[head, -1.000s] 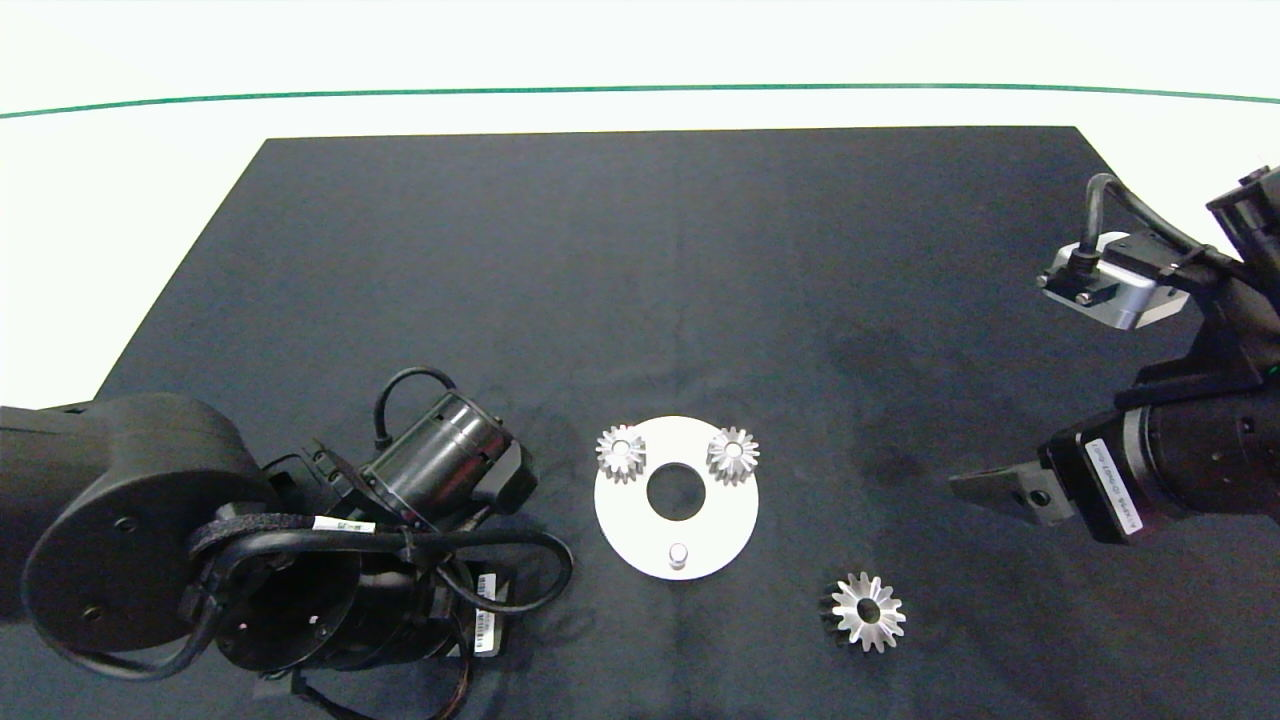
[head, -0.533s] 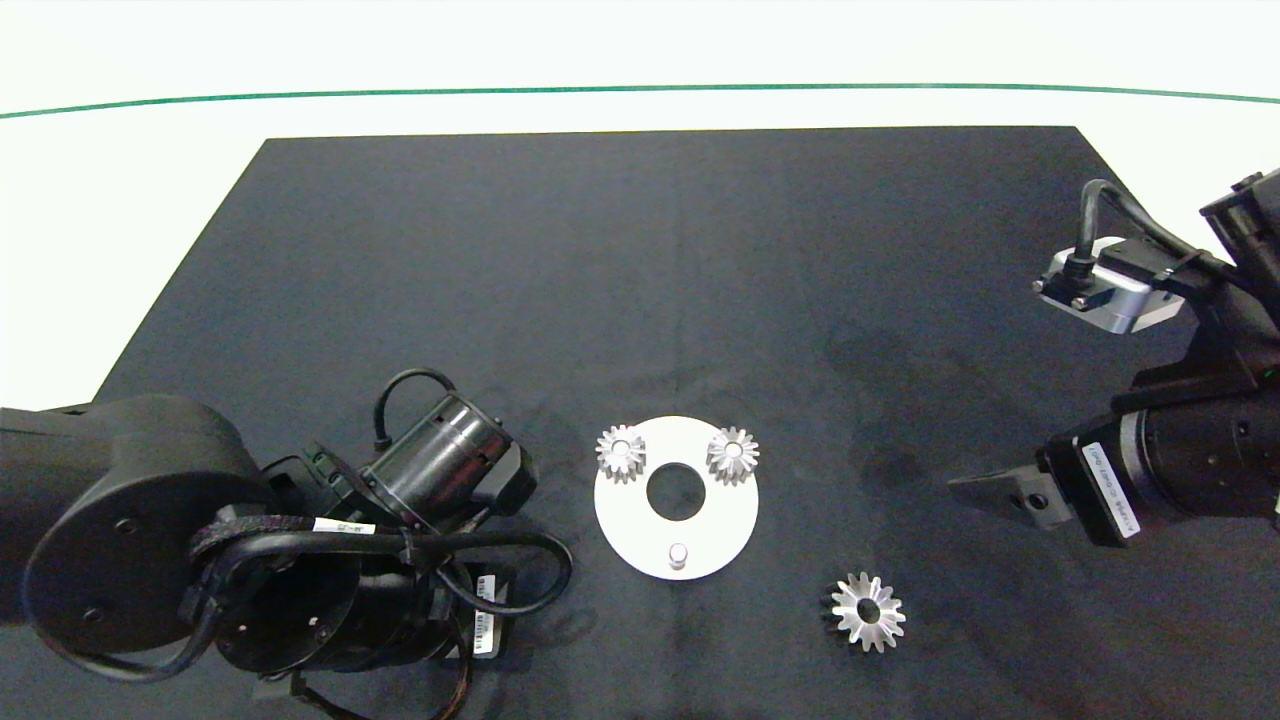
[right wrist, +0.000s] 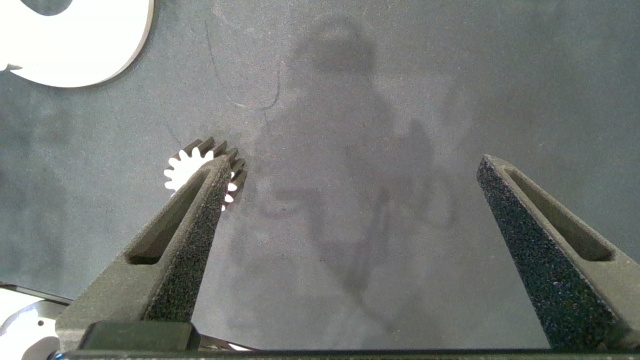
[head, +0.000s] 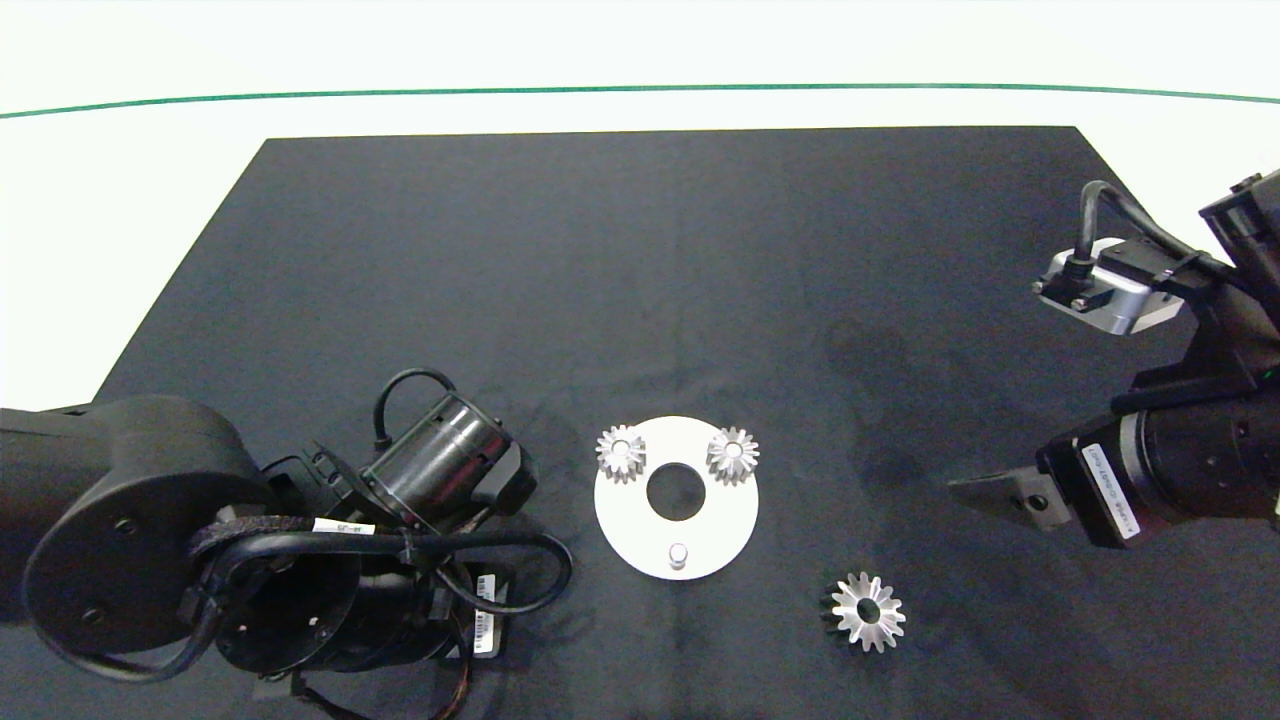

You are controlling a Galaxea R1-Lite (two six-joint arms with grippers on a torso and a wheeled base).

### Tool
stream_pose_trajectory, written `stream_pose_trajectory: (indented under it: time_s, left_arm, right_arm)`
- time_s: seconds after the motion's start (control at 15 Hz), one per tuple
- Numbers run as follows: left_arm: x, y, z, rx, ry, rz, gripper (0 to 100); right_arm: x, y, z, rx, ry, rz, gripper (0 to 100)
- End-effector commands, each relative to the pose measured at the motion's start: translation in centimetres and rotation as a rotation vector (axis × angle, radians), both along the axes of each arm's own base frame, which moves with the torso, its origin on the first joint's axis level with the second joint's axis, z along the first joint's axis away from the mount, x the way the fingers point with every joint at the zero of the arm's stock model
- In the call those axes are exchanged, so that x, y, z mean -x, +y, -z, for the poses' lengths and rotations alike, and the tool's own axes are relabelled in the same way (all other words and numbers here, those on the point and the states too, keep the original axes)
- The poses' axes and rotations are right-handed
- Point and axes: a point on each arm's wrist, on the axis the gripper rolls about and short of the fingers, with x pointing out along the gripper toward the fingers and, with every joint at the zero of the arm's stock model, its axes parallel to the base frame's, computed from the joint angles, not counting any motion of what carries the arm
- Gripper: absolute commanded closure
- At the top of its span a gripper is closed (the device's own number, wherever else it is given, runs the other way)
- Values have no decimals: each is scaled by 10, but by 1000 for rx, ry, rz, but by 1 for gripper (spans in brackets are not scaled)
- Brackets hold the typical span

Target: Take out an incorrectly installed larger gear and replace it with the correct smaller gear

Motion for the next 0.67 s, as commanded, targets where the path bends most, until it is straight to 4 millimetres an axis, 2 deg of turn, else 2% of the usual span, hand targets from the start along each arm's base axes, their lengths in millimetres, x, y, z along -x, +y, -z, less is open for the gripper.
stream_pose_trajectory:
  time_s: [0.07,0.67]
  left_arm:
    - [0,0,0,0,0,-4,66]
    - [-2,-1,1,7,-5,-6,84]
  right_arm:
    - [0,0,1,3,4,1,0]
    - [0,1,-1,-10,5,-8,0]
